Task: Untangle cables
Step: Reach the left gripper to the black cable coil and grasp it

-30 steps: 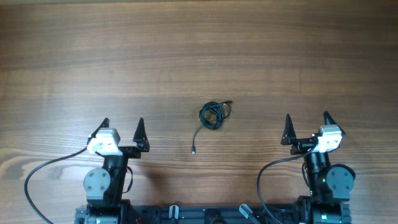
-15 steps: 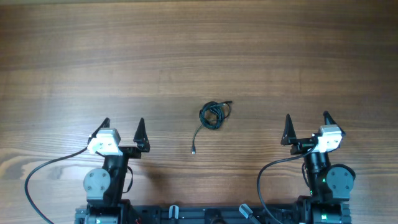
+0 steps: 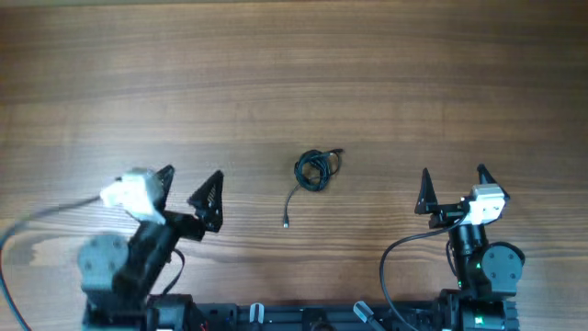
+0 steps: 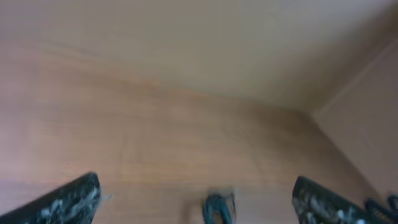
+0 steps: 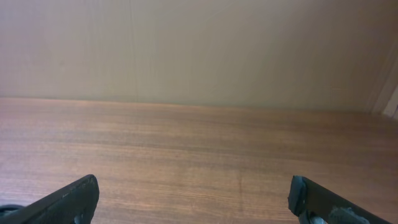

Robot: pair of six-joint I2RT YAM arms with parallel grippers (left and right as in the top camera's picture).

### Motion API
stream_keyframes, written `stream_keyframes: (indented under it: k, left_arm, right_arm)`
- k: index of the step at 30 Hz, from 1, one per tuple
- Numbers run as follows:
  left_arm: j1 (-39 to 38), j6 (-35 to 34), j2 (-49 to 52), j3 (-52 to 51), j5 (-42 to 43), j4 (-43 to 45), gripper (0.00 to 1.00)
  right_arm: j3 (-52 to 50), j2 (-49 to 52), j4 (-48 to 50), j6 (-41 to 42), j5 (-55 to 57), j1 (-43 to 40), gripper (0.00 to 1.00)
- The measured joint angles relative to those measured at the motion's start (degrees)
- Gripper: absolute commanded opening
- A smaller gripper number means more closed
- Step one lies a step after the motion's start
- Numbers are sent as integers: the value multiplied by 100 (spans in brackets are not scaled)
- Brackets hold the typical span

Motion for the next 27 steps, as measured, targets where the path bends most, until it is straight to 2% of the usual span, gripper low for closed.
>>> stream_keyframes:
  k: [4,9,10,11,12,14,18,21,23,26,27]
  left_arm:
    - [0,-66,1770,1392,260,-1069,100]
    - [0,-256,2817,1602,562,-1447,100]
    - [0,-304,2973,1602,671,-1469,86]
    - [0,-348,3147,1602,796,-1447,79]
    - [-24,-426,3329,1602,872,-1377,74]
    - [-190,-614,3720,1604,938,-1233,72]
    - [-1366,-1211,4555,1611,98,-822,73]
    - [-2627,-1805,5519,1631,-1084,-129,72]
    - [-3130,-2350,6299,1637,-1731,385,66]
    - [-3462,-2736,7195,1646,-2100,1182,55]
    - [-3530,-2848,7427,1652,-2153,1338,46]
  right_arm:
    - [0,7,2,0,0,0,100]
    - [0,7,4,0,0,0,100]
    - [0,7,2,0,0,0,100]
    - [0,7,2,0,0,0,100]
    - [0,7,4,0,2,0,100]
    - [0,7,2,0,0,0,100]
    - [0,7,4,0,0,0,100]
    - [0,7,0,0,0,0,100]
    - [0,7,0,0,0,0,100]
    - [0,9,2,0,2,0,100]
    - [0,7,2,0,2,0,100]
